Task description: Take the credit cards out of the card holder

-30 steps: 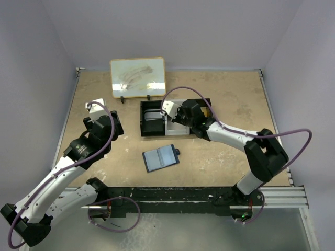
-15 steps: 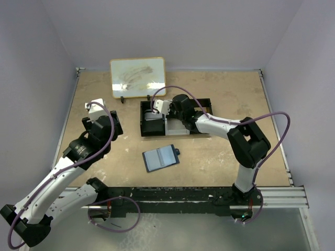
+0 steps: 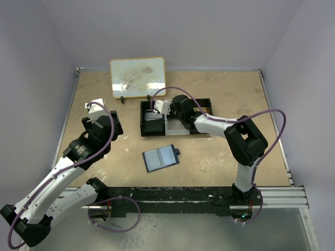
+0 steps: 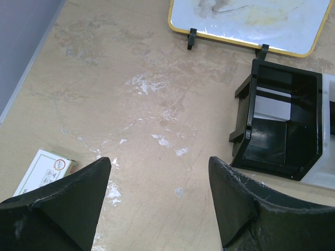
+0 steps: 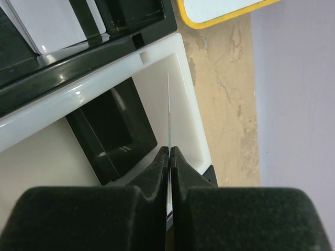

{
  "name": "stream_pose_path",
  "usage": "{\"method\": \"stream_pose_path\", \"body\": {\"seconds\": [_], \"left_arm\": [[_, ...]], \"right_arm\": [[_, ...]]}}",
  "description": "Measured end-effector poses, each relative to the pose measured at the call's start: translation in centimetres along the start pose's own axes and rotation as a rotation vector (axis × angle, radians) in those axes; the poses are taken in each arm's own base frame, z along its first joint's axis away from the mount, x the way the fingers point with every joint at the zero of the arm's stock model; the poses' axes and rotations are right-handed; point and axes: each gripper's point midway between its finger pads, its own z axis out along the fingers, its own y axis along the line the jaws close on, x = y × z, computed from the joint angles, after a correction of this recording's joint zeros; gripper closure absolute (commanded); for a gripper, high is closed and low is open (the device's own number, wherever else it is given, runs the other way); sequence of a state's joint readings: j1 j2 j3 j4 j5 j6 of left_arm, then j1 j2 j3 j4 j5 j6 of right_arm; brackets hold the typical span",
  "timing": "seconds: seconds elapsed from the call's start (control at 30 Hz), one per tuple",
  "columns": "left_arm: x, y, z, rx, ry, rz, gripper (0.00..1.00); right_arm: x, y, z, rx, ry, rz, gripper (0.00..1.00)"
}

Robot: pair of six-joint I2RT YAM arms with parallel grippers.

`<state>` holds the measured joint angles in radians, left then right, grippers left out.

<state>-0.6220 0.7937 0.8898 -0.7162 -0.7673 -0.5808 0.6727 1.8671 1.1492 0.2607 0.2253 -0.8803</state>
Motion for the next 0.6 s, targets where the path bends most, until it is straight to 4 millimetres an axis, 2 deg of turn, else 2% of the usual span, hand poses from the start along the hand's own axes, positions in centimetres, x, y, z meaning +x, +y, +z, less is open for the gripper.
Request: {"method": "stream_pose_path", "body": {"seconds": [0.43,0.6], "left_arm": [[0.0,0.0,0.0,0.001,0.001,0.003,0.26],[0.3,-0.2,0.2,-0.002,0.011,0.02,0.26]], "right_arm": [[1.3,1.6,1.5,-0.018,0.041,-0.016,0.91],[1.4,1.5,1.5,-0.008,0.049,-0.015,0.78]]}}
